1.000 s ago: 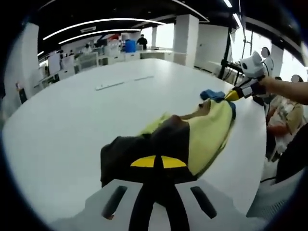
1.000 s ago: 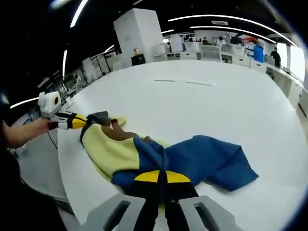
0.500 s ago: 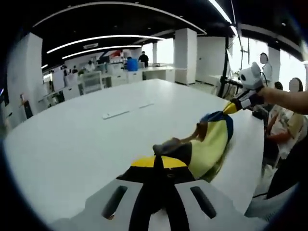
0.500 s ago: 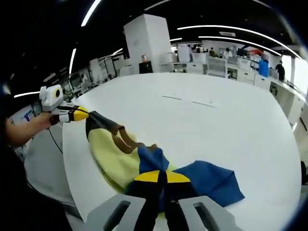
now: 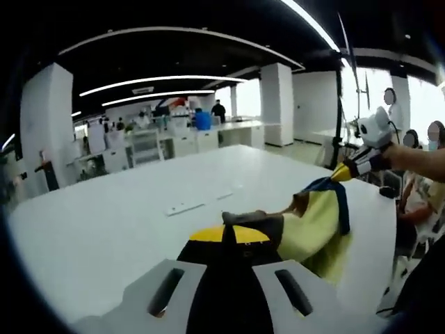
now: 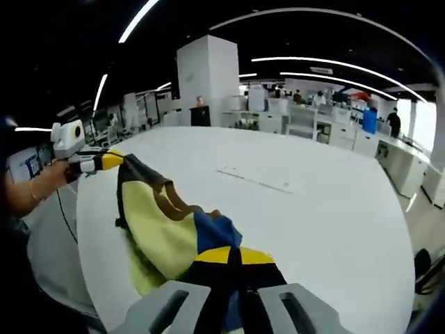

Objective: Fold the garment on the visible template until the final outline fits inside the template.

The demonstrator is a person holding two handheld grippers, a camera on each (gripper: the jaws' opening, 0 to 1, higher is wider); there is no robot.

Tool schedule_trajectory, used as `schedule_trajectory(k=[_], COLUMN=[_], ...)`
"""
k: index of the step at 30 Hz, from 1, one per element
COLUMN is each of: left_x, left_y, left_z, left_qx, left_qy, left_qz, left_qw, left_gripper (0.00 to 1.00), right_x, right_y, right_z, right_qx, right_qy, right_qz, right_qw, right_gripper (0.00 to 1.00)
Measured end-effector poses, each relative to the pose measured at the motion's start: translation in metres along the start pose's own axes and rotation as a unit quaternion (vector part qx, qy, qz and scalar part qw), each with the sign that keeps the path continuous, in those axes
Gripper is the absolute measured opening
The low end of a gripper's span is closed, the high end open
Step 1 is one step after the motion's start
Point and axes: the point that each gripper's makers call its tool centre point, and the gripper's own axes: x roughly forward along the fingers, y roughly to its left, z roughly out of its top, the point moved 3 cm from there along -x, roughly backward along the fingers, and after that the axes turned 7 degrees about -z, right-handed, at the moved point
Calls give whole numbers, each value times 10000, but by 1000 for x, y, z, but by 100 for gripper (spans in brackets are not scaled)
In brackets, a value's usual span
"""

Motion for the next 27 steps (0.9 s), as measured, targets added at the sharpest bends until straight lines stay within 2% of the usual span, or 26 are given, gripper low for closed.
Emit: schedule_trajectory(k=[5, 8, 11, 14, 15, 20, 27], left_x=[16, 27, 39, 51, 54, 73, 108], left_y=[17, 31, 45, 60, 66, 82, 100], left_z=[5, 4, 0, -6, -9, -20, -41], left_qx=[60, 0, -44, -78, -107, -350, -159], left_qy=[-36, -32, -7, 34, 58, 128, 480], left_qz=[125, 238, 345, 466, 534, 596, 691], left_qw=[9999, 9997, 9994, 9989, 9985, 9975, 9963], left_gripper=[0, 0, 0, 0, 0, 0, 0], right_x=[15, 26, 39, 55, 61, 85, 120], right_y=[-9, -16, -23, -31, -34, -46, -59], right_z=[14, 24, 29, 31, 32, 31, 24], right_qx=[-80, -115, -163, 26, 267, 424, 831], right_qy=[-43, -182, -186, -182, -197, -110, -3], right_qz=[-236, -360, -464, -473, -453, -550, -647], right_qw=[9997, 9991, 9986, 9987, 9984, 9975, 9944], right_gripper=[0, 0, 0, 0, 0, 0, 0])
